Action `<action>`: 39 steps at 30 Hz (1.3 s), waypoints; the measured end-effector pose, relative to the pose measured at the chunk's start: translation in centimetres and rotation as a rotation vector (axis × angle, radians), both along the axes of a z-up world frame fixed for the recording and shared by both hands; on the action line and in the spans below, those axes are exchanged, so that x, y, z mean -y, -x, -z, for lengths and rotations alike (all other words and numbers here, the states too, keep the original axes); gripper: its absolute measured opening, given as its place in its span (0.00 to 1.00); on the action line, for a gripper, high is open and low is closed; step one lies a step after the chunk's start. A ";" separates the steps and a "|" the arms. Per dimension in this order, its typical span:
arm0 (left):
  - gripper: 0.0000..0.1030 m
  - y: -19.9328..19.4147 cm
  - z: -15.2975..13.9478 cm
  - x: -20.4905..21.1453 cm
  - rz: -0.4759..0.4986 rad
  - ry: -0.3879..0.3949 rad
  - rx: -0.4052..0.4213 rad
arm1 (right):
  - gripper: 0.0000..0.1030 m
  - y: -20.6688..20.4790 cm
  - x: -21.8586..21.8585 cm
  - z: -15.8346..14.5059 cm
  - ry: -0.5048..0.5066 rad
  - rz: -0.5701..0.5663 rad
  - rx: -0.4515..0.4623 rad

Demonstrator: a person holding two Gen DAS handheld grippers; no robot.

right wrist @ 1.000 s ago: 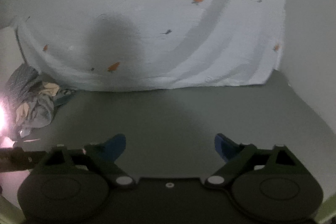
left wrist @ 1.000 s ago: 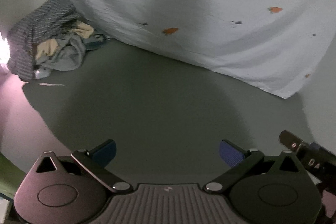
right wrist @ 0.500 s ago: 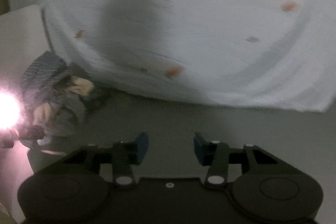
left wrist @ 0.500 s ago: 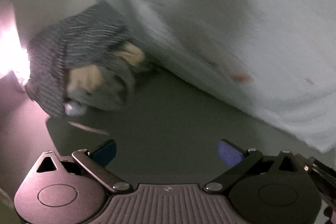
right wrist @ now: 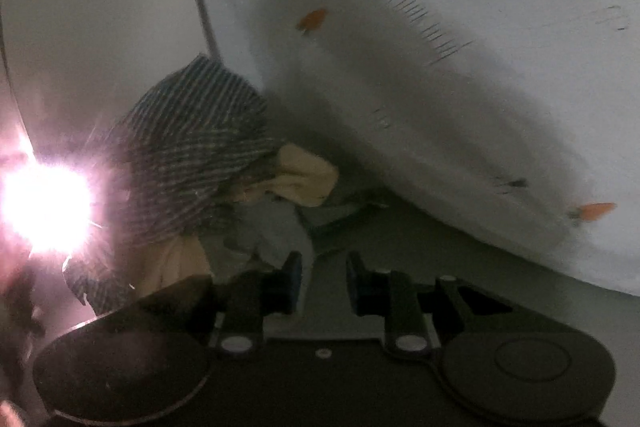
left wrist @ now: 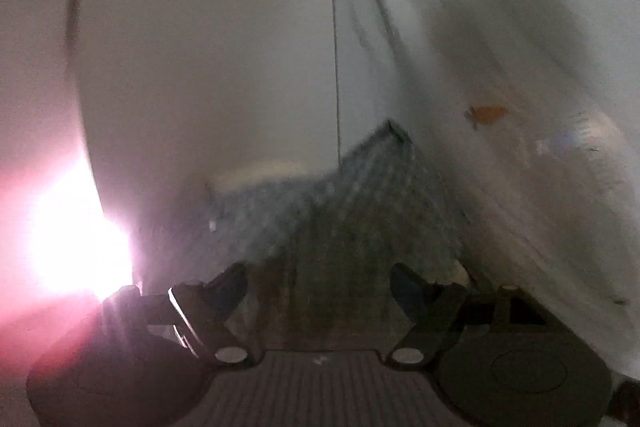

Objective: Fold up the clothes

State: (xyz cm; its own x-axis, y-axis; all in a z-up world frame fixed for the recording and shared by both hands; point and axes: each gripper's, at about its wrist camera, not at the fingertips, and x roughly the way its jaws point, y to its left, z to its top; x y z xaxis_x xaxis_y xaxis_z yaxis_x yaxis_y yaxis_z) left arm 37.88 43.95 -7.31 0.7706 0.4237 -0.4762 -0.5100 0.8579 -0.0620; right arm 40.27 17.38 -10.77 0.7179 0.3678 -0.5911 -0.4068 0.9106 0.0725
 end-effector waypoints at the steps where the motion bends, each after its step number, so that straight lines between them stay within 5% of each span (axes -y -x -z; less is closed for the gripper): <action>1: 0.76 -1.1 0.2 -0.1 0.002 -0.033 0.002 | 0.24 -0.3 -0.3 0.5 0.008 0.000 -0.012; 4: 0.75 -4.5 1.1 0.2 0.049 -0.092 -0.042 | 0.24 -1.0 -0.4 1.9 0.022 0.003 -0.051; 7: 0.49 -6.0 1.7 1.7 0.029 -0.086 -0.071 | 0.24 -1.1 0.7 3.1 0.028 0.030 -0.096; 9: 0.17 -6.5 1.6 2.9 -0.004 -0.070 -0.074 | 0.24 -0.9 2.0 3.6 0.038 0.067 -0.109; 12: 0.10 -6.8 0.6 4.7 0.001 -0.081 -0.061 | 0.24 0.4 5.0 3.3 0.036 0.127 -0.076; 17: 0.09 -4.6 -3.9 11.2 0.183 -0.160 0.066 | 0.23 3.7 12.1 1.6 -0.020 0.254 -0.027; 23: 0.04 0.9 -11.9 27.6 0.519 -0.252 0.288 | 0.23 10.1 24.1 -1.0 -0.129 0.413 0.046; 28: 0.11 6.8 -16.1 42.4 0.777 -0.288 0.454 | 0.24 16.9 35.1 -2.2 -0.186 0.586 0.112; 30: 0.13 8.2 -15.9 46.4 0.813 -0.213 0.421 | 0.25 19.0 38.7 -2.3 -0.218 0.632 0.115; 33: 0.27 8.4 -13.0 44.2 0.716 -0.147 0.302 | 0.31 20.5 40.7 -1.8 -0.173 0.621 0.136; 39: 0.46 8.8 -7.0 39.2 0.510 -0.018 0.062 | 0.37 20.8 37.8 1.6 0.028 0.553 0.148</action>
State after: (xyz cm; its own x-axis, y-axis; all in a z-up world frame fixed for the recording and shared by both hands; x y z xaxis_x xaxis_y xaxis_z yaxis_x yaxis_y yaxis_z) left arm 29.11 4.72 -0.29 0.9079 -0.0057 -0.4192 -0.0221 0.9979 -0.0616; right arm 19.51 -20.44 -12.33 0.8751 -0.1005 -0.4734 0.1271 0.9916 0.0243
